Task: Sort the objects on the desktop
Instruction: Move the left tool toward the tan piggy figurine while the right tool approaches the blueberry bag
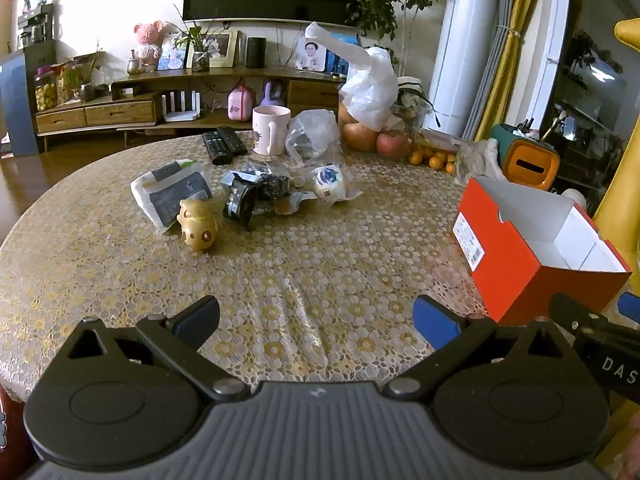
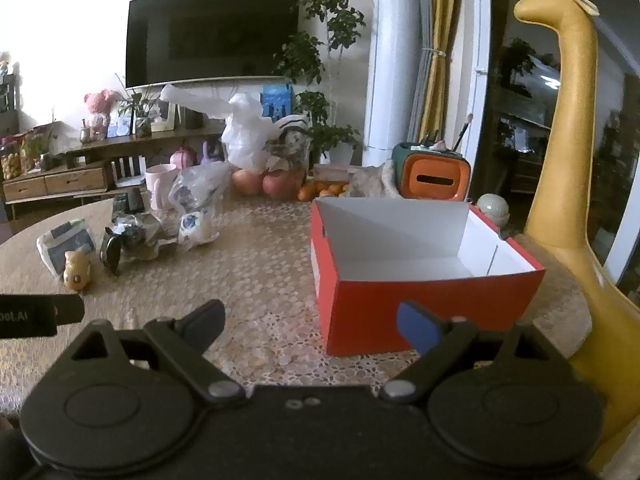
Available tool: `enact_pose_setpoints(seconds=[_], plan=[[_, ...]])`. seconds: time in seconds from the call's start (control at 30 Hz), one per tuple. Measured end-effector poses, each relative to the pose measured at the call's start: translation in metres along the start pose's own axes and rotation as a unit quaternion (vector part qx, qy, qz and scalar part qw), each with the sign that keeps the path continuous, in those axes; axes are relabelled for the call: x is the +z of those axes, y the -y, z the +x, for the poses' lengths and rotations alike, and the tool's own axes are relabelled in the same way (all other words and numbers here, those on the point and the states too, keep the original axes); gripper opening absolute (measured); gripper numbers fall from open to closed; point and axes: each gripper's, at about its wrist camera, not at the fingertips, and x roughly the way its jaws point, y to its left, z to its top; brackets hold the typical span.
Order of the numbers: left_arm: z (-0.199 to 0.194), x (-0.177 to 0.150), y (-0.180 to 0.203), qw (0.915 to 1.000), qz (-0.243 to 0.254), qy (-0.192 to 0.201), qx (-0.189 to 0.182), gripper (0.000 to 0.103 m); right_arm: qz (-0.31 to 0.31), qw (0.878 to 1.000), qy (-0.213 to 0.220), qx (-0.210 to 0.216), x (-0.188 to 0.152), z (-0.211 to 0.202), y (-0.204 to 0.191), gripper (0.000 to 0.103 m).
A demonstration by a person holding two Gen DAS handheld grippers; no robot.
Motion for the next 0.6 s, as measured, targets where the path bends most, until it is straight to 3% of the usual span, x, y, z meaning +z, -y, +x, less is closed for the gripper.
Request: enact_pose_setpoints(seconds=[0.37,0.6], plan=[[0.031,0.008,-0.025,0.9999,-0.014,0.002,0.004,0.103,-0.020,0.999,-0.024,0.026,0.014,0.039,-0.015,0.093],[0.064,0.022,-0.047,0.9996,-0.021,0.011,0.017,0.103,-0.048,0.993,-0.049,0.098,0.031,0.086,-0.043,0.093]])
